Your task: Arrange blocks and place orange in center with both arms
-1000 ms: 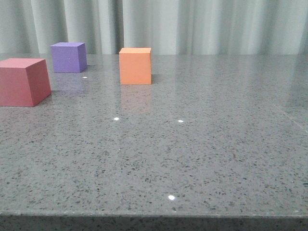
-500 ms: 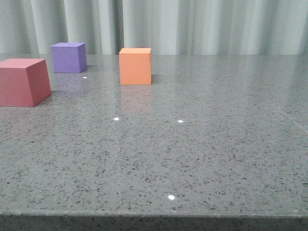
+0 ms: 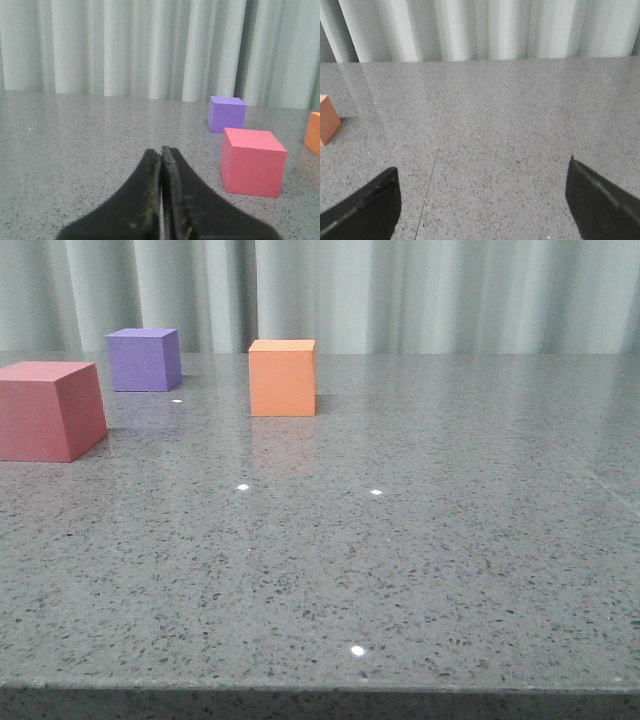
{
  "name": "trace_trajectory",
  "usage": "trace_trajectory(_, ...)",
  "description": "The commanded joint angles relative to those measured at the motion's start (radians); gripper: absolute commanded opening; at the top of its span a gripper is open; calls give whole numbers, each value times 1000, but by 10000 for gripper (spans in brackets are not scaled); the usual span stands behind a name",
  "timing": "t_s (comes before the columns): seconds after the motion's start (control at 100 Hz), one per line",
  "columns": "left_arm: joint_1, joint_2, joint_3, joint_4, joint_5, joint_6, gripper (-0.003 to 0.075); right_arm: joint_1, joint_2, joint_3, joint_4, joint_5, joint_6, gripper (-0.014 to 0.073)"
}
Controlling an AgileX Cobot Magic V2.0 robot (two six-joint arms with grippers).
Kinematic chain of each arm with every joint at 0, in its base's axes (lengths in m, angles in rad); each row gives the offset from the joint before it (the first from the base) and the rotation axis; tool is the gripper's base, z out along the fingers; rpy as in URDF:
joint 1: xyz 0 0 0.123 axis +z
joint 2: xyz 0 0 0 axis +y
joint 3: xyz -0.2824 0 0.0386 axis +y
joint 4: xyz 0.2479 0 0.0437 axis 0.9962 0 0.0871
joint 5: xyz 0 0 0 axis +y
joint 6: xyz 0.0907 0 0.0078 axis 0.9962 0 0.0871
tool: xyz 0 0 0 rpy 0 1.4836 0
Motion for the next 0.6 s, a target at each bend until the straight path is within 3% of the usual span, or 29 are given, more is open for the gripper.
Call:
trace_trajectory(0.0,-2,-35,42,-8,-81,0,-20,-9,10,-26,-14,-98,-8,652)
trace_trajectory(0.13,-2,-35,42,-8,-81,0,-20,-9,10,-26,-14,-77,-8,547)
trace_trajectory(0.37,-2,-35,42,-8,-81,0,-20,-9,10,-26,-14,-69,-8,38)
trace_trajectory(0.44,-2,-35,42,-8,-81,0,-20,-9,10,-26,-14,-69,-8,-74)
trace_trajectory(0.59,-2,-35,42,-8,-86,0,-20,-9,10,-26,-14,-69,-8,-67)
